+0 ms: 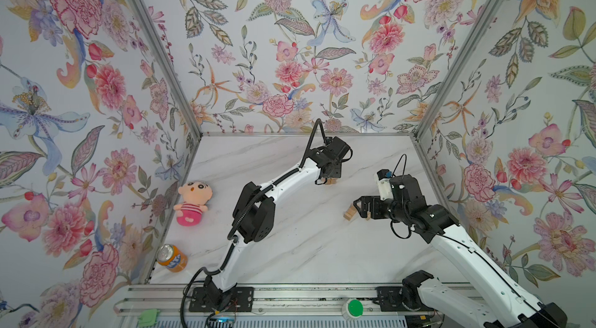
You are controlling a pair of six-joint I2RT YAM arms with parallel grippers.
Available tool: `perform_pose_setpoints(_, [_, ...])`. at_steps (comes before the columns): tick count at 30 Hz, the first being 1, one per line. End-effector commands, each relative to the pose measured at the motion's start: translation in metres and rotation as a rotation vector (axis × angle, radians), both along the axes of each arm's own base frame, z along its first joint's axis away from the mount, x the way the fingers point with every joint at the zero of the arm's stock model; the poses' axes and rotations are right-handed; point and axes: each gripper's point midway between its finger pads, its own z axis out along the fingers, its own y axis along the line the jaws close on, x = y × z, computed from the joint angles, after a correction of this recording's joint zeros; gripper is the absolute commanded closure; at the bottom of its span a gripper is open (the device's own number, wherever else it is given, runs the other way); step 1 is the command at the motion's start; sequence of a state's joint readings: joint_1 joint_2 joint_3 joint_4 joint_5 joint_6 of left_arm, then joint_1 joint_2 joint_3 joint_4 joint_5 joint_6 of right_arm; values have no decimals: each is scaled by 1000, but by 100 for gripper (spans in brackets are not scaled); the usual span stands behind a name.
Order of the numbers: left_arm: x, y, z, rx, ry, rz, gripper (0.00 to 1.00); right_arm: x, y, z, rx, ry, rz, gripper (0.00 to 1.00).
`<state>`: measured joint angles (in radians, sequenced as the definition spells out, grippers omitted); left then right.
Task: Build the wood block tower
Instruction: 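Lift the ox block with the left gripper and carry it over the tower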
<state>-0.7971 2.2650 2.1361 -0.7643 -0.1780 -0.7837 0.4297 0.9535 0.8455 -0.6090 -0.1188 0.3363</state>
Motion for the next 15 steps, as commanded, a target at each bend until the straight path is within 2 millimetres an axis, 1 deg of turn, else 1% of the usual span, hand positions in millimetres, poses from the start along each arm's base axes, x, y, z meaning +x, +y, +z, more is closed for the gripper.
perform_pose_setpoints(1, [8,11,-7,73,24,6,50,4,-5,11,-10,-32,-20,1])
perform_pose_setpoints(5, [16,6,-11,88,25,11,50,5,-10,13,-15,-44,-34,1])
perform_pose_setpoints(9, [13,6,-21,85,48,11,51,6,-12,15,-12,-44,-40,1])
perform_pose_setpoints(15, [6,9,-23,56,50,19,51,7,-15,11,-15,-34,-48,1])
